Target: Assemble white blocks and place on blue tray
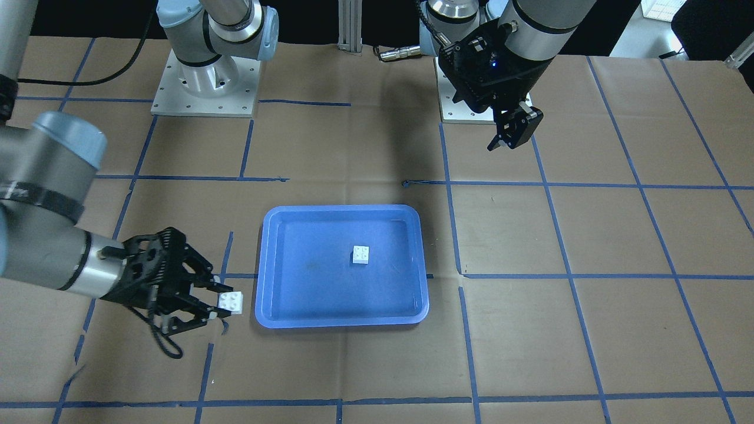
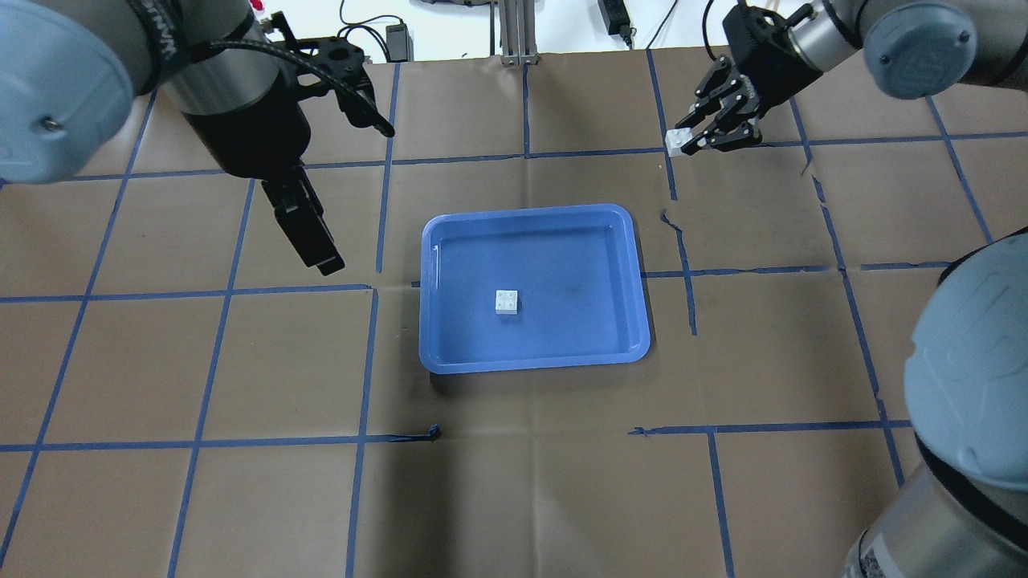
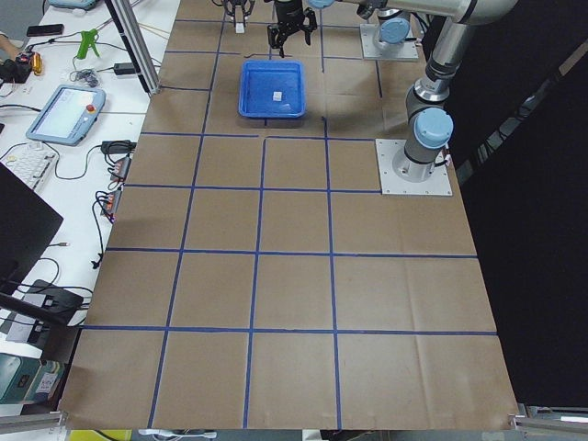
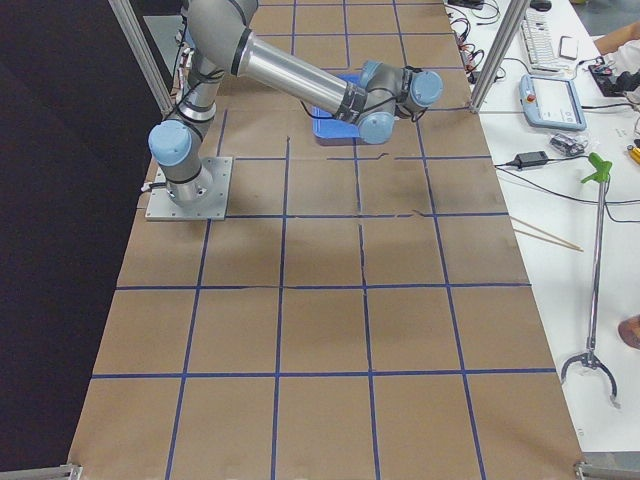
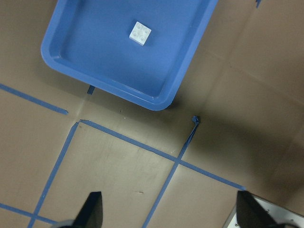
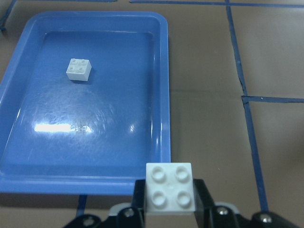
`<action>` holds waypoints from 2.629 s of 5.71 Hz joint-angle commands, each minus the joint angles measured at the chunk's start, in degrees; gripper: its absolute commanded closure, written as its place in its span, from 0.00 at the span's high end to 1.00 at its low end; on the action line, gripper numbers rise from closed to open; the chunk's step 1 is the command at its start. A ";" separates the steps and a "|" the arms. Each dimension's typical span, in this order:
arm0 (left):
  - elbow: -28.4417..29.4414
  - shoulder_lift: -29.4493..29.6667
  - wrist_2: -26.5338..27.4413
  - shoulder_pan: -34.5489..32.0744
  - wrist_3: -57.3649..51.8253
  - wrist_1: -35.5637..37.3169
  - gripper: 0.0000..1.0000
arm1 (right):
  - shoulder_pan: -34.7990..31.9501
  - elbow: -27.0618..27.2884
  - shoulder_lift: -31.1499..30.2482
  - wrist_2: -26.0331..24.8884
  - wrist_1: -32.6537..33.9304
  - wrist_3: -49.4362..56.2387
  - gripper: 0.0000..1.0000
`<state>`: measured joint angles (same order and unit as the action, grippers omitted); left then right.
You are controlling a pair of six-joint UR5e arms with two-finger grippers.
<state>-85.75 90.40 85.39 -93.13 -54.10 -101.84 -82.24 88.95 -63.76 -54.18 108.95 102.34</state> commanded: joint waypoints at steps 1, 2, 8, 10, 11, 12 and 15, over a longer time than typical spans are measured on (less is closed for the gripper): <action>-1.16 -1.35 -0.49 0.58 13.75 2.60 0.99 | -7.29 13.37 -2.41 0.21 22.06 -15.94 0.30; -1.69 -1.80 0.13 0.67 25.68 7.40 0.99 | -11.15 19.71 -2.50 0.13 36.63 -26.38 0.30; -2.75 -2.85 4.08 3.04 60.69 12.54 0.99 | -14.62 33.56 -1.80 -0.05 53.55 -25.89 0.30; -1.45 -2.77 3.57 3.30 60.69 12.02 0.99 | -14.62 33.39 -1.63 0.04 54.00 -24.47 0.30; -1.26 -3.12 2.86 3.65 60.78 11.76 0.99 | -14.71 33.39 -0.76 0.13 53.92 -24.81 0.30; -0.74 -2.25 2.25 4.70 60.69 12.36 0.99 | -14.71 33.31 1.25 0.21 55.92 -25.25 0.30; -0.82 -1.81 2.24 3.31 60.60 11.93 0.99 | -14.71 33.22 1.45 2.75 56.38 -27.35 0.30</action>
<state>-86.62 88.26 87.77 -89.17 6.51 -90.00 -96.94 122.22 -62.35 -52.62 165.20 76.29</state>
